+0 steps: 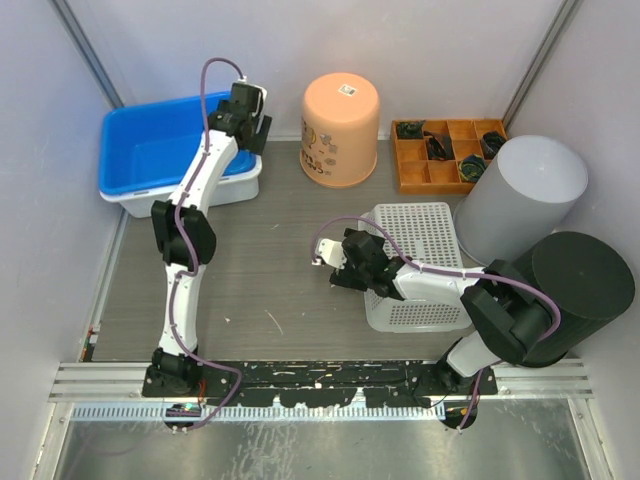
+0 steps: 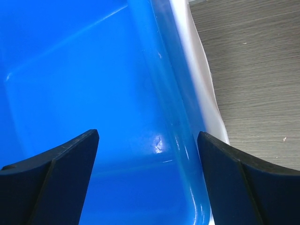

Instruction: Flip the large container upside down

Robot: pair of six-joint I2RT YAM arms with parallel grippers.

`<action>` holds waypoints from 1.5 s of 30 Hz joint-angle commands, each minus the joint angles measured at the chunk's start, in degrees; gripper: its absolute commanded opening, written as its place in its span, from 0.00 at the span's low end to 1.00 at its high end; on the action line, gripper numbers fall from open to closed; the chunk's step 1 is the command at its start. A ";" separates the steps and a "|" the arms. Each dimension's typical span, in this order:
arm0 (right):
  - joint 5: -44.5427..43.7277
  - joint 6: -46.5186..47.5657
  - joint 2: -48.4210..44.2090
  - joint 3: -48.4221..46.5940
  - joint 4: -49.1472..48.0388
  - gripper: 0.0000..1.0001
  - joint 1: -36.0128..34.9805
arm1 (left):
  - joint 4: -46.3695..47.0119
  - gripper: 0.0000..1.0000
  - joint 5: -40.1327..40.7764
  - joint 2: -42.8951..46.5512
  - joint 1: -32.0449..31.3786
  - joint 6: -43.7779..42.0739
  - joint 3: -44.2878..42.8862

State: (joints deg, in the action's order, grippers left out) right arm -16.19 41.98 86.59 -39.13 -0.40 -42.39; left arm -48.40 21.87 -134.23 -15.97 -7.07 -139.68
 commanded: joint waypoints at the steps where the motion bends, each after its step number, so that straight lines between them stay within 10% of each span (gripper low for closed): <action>1: -11.84 -6.98 0.63 4.66 14.11 1.00 5.18 | 2.49 0.84 2.60 -0.77 0.30 -2.15 -0.11; 6: -11.95 -6.86 0.60 4.84 13.52 1.00 5.15 | 0.73 0.64 2.56 -2.09 0.28 -2.66 2.29; 12: -12.09 -6.49 0.52 4.71 13.17 1.00 5.18 | -4.20 0.00 0.12 -3.99 0.25 -0.37 3.46; 45: -17.96 -3.80 -11.61 5.05 5.96 1.00 9.99 | -15.93 0.00 -7.54 28.70 -1.16 -32.71 -15.61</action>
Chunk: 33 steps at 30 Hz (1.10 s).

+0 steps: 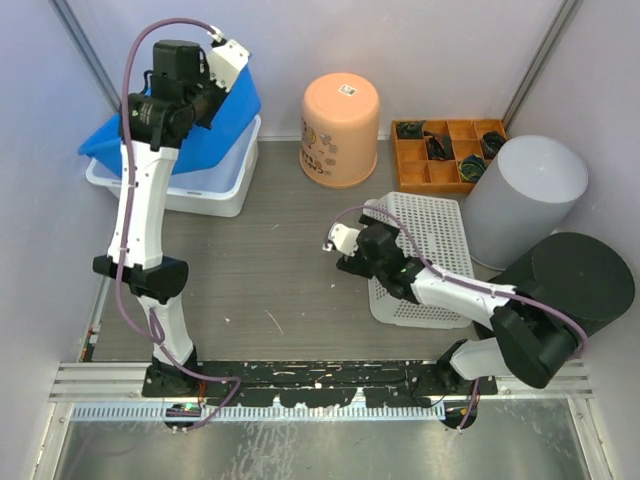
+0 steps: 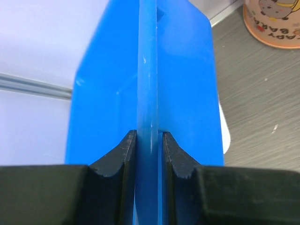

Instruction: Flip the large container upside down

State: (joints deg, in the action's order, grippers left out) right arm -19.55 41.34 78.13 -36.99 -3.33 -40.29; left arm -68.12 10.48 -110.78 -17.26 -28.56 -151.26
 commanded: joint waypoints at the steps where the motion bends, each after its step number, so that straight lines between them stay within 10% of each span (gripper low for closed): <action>1: -14.41 -2.52 -3.95 3.07 8.17 1.00 9.45 | 3.03 0.00 3.80 6.36 -0.57 -12.02 -4.12; 11: -1.73 -9.63 -10.07 -5.67 14.05 1.00 28.33 | -10.86 0.00 9.66 17.59 -20.88 -13.03 -1.28; 33: 1.52 -12.81 9.47 -4.34 18.98 1.00 25.39 | -23.57 0.00 19.92 20.90 -44.43 -1.35 -1.82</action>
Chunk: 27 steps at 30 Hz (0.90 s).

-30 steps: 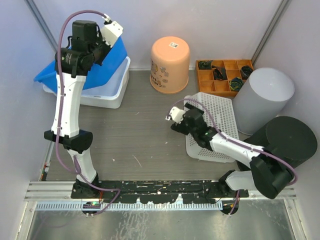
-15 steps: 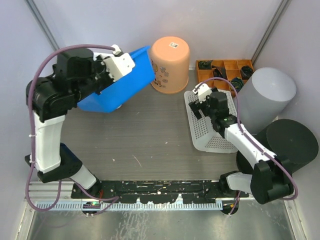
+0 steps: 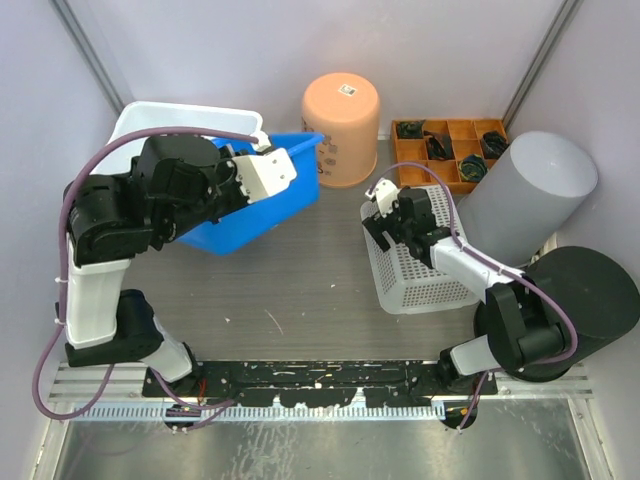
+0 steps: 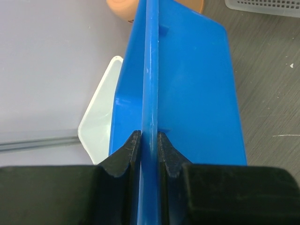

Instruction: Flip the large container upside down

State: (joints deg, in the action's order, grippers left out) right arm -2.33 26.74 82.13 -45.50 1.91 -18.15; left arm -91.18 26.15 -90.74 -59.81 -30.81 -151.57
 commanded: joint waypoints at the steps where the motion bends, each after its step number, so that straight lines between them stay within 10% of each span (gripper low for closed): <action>1: -15.64 1.73 5.55 4.11 13.67 1.00 3.16 | 0.26 0.00 6.46 0.85 -2.97 -0.53 -1.76; 8: -16.71 1.64 6.42 4.25 13.02 1.00 3.14 | 3.38 0.00 22.14 1.60 -15.32 -9.45 -0.34; 19: -19.75 1.65 7.02 4.27 11.81 1.00 3.15 | -9.01 0.00 -10.26 1.45 -10.94 6.30 14.40; 27: -21.07 1.82 5.64 4.88 11.38 1.00 3.15 | -5.57 0.00 -17.96 3.91 -9.56 6.81 28.41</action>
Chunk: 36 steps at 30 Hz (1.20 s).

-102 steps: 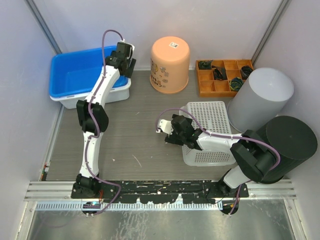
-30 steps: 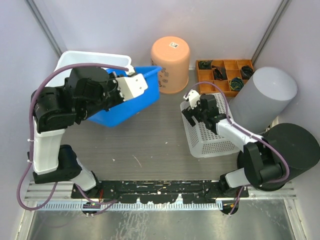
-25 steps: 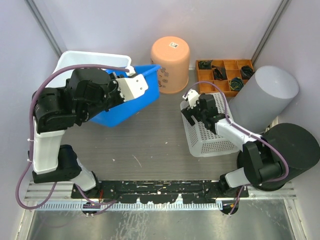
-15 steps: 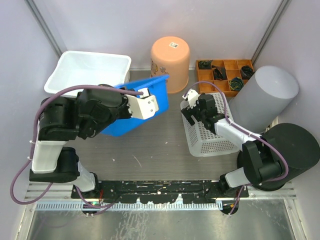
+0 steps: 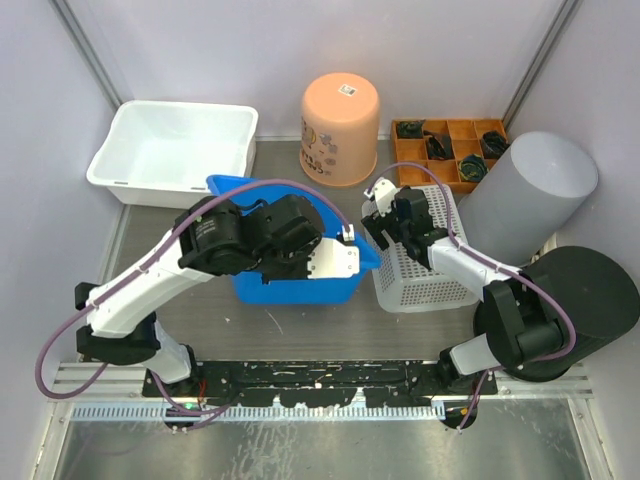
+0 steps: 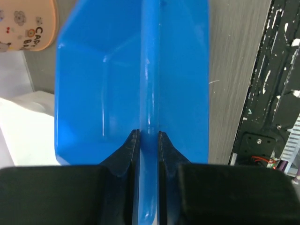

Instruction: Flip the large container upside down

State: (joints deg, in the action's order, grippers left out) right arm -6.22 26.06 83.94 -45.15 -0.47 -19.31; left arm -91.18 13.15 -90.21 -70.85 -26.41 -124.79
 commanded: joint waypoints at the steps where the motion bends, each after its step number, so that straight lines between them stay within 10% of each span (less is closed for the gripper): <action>1: -17.47 2.50 3.78 4.66 13.70 1.00 4.31 | -5.37 0.00 -6.28 3.81 1.64 2.40 3.49; 11: -17.27 3.47 0.90 2.61 17.77 1.00 4.34 | -7.29 0.00 -15.49 8.78 1.94 -0.52 22.09; 22: 10.63 10.23 -11.46 -22.90 52.24 1.00 4.23 | -4.67 0.00 -17.57 15.65 4.43 -3.61 44.26; 27: 29.08 8.35 -13.41 -37.29 62.63 1.00 0.51 | -2.34 0.00 -10.74 16.64 7.86 -4.67 37.43; 29: 33.75 8.37 -13.25 -39.44 64.73 1.00 -0.48 | -1.57 0.24 -8.39 16.50 10.41 -5.67 28.95; 31: 36.16 8.48 -12.96 -39.65 65.25 1.00 -2.14 | -0.11 0.86 -4.86 16.60 12.58 -6.26 18.68; 32: 36.59 8.57 -12.58 -39.47 65.66 1.00 -4.26 | 0.51 0.99 -3.25 16.72 13.59 -6.57 15.71; 36: 38.33 9.06 -9.85 -39.43 67.39 1.00 -14.06 | 7.56 0.99 5.97 19.09 21.89 -9.04 3.83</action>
State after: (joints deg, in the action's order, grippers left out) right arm 26.00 34.28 70.85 -84.07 61.71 -26.09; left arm -88.95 8.49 -75.53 -55.29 -32.18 -112.90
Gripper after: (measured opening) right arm 0.999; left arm 0.985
